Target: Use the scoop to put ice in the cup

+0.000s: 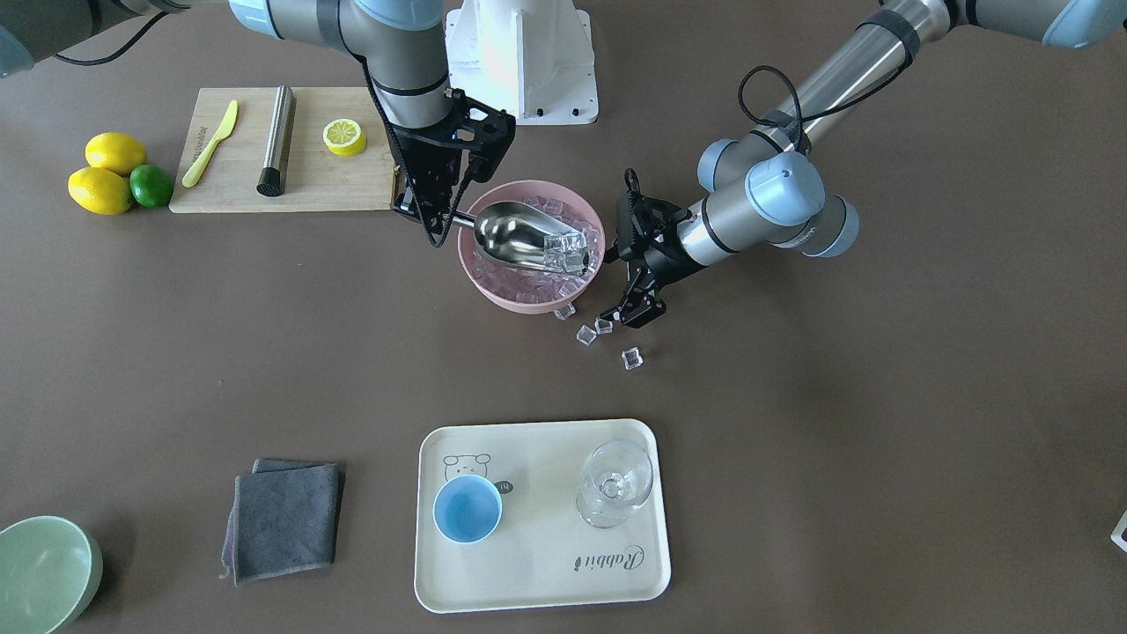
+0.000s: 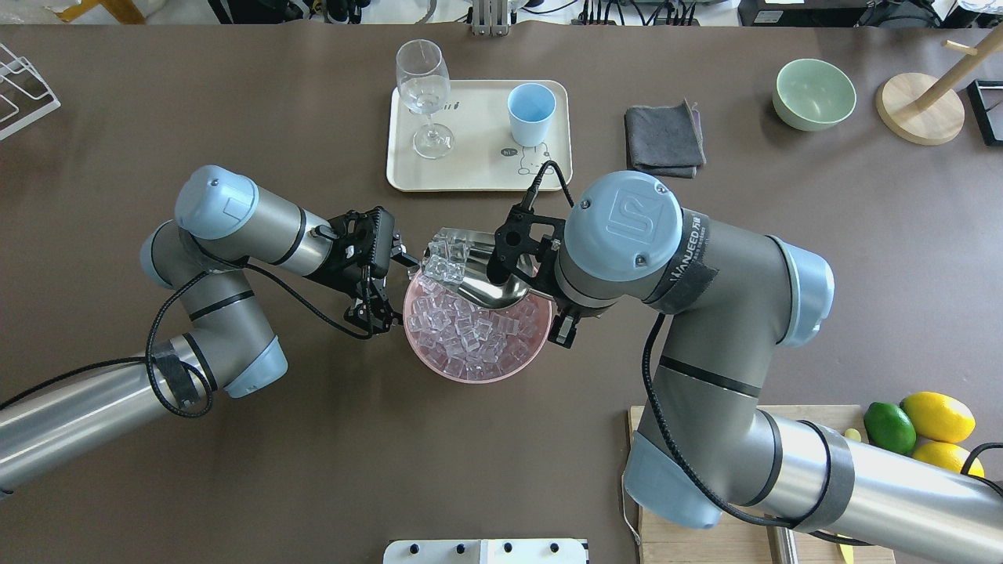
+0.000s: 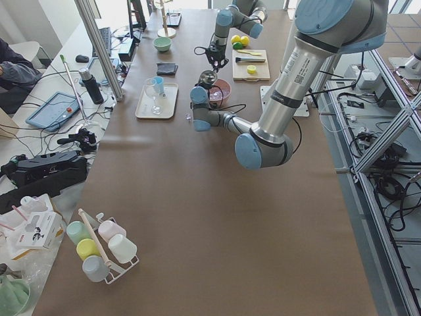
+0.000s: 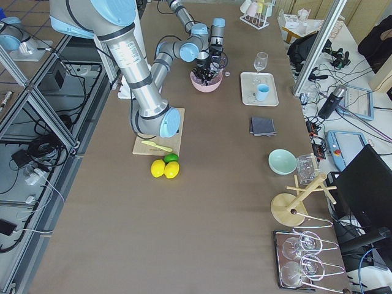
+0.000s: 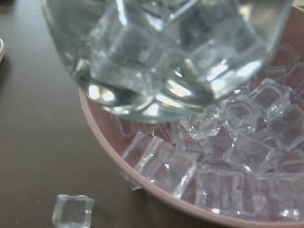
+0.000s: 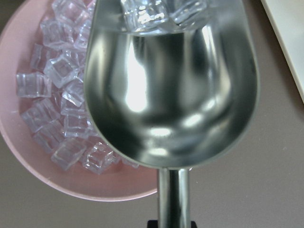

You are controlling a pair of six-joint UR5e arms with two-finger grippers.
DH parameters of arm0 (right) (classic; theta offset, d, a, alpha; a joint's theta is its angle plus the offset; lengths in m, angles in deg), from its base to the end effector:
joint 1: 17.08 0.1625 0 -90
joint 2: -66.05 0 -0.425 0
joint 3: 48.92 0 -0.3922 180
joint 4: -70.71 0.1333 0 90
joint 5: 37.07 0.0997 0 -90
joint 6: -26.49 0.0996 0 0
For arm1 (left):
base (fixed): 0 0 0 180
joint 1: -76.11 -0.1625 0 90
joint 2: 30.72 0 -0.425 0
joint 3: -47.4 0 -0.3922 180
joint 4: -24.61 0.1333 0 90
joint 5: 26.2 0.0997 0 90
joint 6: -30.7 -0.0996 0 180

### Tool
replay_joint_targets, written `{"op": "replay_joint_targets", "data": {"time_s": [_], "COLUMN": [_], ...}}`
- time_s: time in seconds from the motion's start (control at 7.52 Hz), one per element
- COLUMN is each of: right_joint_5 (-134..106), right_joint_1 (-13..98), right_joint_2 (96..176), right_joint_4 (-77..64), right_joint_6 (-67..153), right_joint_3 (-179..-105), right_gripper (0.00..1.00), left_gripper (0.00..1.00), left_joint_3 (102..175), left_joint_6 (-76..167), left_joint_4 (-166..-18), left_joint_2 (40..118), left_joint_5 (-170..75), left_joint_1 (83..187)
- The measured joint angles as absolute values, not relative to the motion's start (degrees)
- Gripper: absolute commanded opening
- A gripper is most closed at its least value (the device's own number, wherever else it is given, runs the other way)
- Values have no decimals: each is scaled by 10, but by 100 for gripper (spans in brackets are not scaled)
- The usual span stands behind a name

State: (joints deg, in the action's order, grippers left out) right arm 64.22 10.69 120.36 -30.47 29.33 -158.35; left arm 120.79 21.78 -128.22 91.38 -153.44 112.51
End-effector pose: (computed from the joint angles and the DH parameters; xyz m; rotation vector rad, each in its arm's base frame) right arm -0.4883 -0.3857 0.1871 0.5715 -0.5981 -1.0557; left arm 0.5214 -0.4751 0.3362 1.0998 1.0927 1.3254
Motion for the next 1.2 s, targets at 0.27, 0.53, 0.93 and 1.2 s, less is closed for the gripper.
{"op": "replay_joint_targets", "data": {"time_s": [0.27,0.53,0.93,1.2], "right_joint_5": [642,640,641,682], "right_joint_1": [107,108,115,162], "right_joint_2": [1230,1238,1238,1244], "right_joint_4": [-256,-202,-171,-168], "right_joint_6": [320,374,431,439], "right_joint_3": [-1623,-1640,-1643,-1643], "right_gripper": [0,0,0,0], "left_gripper": [98,98,98,98], "left_joint_3": [1208,1208,1210,1215], "left_joint_6": [217,217,217,217], "left_joint_4": [-1269,-1263,-1256,-1255], "left_joint_2": [917,917,917,916], "left_joint_5": [-1534,-1534,-1534,-1534], "left_joint_1": [1123,1122,1122,1123]}}
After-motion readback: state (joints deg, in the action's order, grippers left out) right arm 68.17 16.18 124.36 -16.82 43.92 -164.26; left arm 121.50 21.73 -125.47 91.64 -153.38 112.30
